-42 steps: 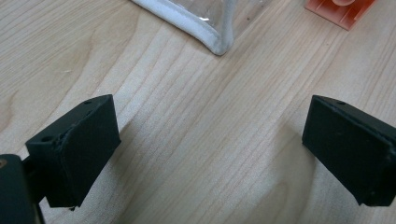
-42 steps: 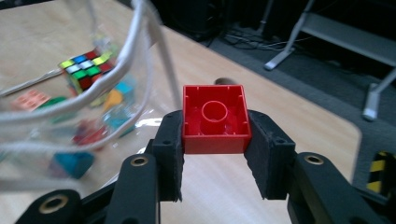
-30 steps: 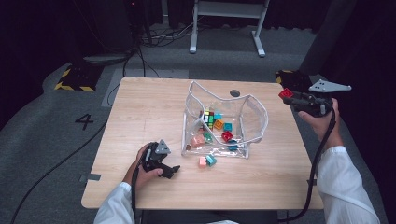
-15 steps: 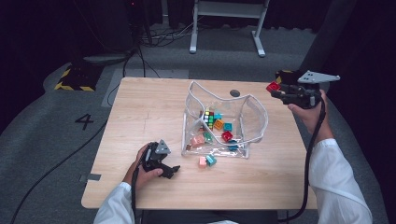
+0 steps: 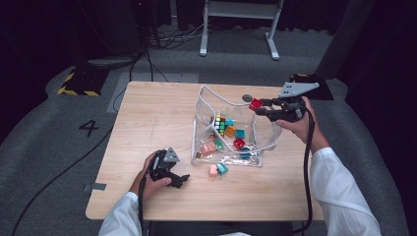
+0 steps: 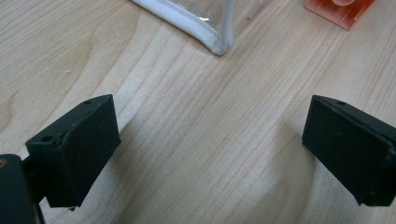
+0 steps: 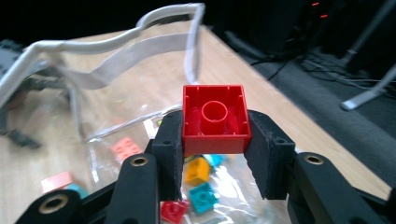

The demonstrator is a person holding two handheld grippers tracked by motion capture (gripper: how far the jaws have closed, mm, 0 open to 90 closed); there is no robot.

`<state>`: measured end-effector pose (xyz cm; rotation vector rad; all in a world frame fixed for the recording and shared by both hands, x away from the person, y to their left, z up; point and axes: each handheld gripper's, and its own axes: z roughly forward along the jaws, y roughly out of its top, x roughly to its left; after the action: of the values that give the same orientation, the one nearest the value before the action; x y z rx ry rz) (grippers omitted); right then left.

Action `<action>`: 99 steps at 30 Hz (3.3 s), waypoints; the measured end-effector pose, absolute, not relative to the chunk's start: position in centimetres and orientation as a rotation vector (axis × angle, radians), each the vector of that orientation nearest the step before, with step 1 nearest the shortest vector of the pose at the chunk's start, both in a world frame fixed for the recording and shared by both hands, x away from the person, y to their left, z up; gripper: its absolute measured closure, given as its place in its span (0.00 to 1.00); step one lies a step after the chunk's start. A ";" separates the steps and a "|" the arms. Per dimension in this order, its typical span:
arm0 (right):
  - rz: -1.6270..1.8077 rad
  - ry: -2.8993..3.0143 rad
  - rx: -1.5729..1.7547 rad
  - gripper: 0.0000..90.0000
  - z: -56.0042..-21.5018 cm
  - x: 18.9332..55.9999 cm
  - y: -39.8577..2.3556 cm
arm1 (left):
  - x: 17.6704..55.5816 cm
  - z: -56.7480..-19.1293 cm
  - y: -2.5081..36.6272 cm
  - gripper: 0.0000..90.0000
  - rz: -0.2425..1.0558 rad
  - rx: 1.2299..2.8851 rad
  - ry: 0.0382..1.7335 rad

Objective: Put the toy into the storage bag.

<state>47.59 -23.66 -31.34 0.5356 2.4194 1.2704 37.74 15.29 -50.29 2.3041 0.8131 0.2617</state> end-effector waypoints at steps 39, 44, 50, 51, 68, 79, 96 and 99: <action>0.272 2.763 0.521 0.66 -34.4 48.4 -21.9 | 37.7 -50.3 15.2 0.04 0.250 2.298 0.811; 0.252 2.748 0.511 0.66 -34.2 48.3 -22.3 | 37.7 -50.3 15.3 0.04 0.264 2.303 0.814; 0.260 2.739 0.522 0.65 -34.2 48.0 -22.3 | 37.7 -50.3 15.3 0.04 0.260 2.303 0.815; 0.279 2.734 0.527 0.65 -34.2 48.0 -22.4 | 37.7 -50.3 15.3 0.04 0.261 2.303 0.814; 0.697 2.619 0.575 0.42 -32.6 45.6 -25.3 | 37.7 -50.3 15.3 0.04 0.261 2.303 0.815; 0.971 2.429 0.638 0.33 -31.4 42.2 -28.2 | 37.7 -50.3 15.3 0.04 0.268 2.304 0.816; 1.145 2.327 0.702 0.32 -34.8 37.6 -32.8 | 37.7 -50.3 15.3 0.04 0.262 2.303 0.816; 1.149 2.347 0.715 0.33 -36.7 37.0 -32.9 | 37.7 -50.3 15.2 0.04 0.252 2.298 0.811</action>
<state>36.99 -32.88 -36.73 0.7153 2.3466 1.1490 37.73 15.25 -50.33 2.2982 0.8105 0.2520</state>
